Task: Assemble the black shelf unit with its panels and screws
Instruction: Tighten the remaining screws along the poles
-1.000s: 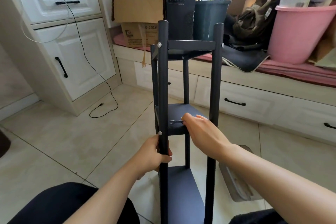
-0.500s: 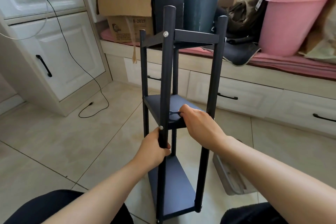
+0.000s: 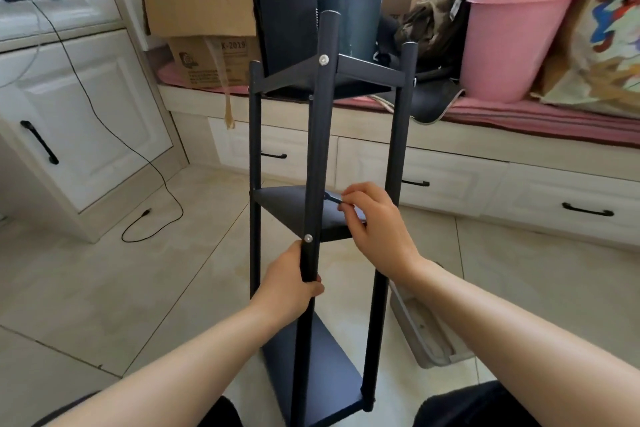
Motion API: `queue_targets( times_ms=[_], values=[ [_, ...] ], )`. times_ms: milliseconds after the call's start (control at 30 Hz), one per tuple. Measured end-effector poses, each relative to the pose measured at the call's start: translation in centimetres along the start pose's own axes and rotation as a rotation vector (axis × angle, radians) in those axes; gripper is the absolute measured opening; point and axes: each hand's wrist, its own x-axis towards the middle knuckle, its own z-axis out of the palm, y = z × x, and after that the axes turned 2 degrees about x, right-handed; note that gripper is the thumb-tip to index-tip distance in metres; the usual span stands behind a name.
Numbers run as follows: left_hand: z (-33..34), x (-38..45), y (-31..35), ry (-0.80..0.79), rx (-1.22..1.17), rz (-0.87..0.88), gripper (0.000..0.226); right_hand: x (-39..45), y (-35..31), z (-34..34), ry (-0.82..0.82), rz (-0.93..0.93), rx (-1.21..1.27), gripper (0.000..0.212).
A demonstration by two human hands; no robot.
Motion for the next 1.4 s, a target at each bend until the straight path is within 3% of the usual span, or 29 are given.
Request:
queue_targets(
  times_ms=[67,200,367,633,800,1033,1400],
  values=[
    [0.7,0.2,0.2,0.005,0.009,0.018,0.039,-0.2,-0.2,0.0,0.087,0.058,-0.012,0.015],
    [1.6,0.6,0.4,0.037,0.042,0.063,0.043,-1.3,-0.3,-0.2,0.073,0.242,0.081,0.016],
    [0.9,1.6,0.9,0.108,0.087,0.085,0.030,-3.0,-0.3,-1.8,0.121,0.338,0.204,0.011],
    [0.4,2.4,1.3,0.115,0.069,0.096,0.031,-6.4,-0.1,-0.6,-0.069,0.495,0.207,0.015],
    [0.2,2.7,1.2,0.122,0.075,0.070,0.038,-6.6,-0.2,2.2,-0.072,0.600,0.324,0.018],
    [-1.3,3.1,0.7,0.132,0.133,0.015,0.049,-4.1,-0.1,4.1,-0.108,0.608,0.415,0.016],
    [-1.8,3.3,-0.6,0.169,0.181,0.042,0.044,-2.2,-0.6,6.0,-0.096,0.628,0.523,0.016]
  ],
)
